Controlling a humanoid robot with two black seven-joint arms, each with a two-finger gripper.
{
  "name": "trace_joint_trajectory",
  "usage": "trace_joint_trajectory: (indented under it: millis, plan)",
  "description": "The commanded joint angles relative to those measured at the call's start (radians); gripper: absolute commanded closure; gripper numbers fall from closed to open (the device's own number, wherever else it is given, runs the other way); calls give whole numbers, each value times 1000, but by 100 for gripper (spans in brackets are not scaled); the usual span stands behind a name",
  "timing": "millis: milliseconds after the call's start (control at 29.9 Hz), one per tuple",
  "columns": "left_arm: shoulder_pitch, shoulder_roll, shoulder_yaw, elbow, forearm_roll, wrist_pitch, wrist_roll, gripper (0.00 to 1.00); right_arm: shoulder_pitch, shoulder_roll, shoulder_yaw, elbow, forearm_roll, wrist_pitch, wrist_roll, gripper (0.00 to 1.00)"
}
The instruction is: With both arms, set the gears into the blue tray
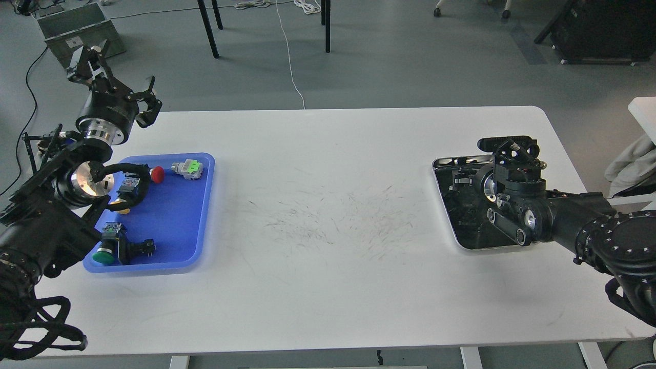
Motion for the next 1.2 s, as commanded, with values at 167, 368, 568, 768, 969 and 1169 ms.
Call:
trace_joint_trajectory:
  millis: [167, 368, 568, 768, 969, 1169]
  plan:
    - [0, 0, 0, 0, 0, 0, 0, 2, 12, 0, 1, 12, 7, 7, 16, 37]
    - [0, 0, 0, 0, 0, 0, 0, 2, 20, 0, 0, 14, 7, 11, 40, 36]
    - [0, 2, 0, 0, 0, 0, 0, 2, 22, -12, -3, 43, 7, 13, 47, 36]
    - [-2, 2, 0, 1, 0, 0, 0, 2, 32, -65, -3, 121, 7, 19, 47, 36]
    - [-2, 2, 0, 0, 0, 0, 0, 2, 34, -82, -3, 136, 7, 17, 47, 36]
    - [-2, 0, 0, 0, 0, 0, 0, 2, 35, -99, -3, 147, 7, 17, 47, 36]
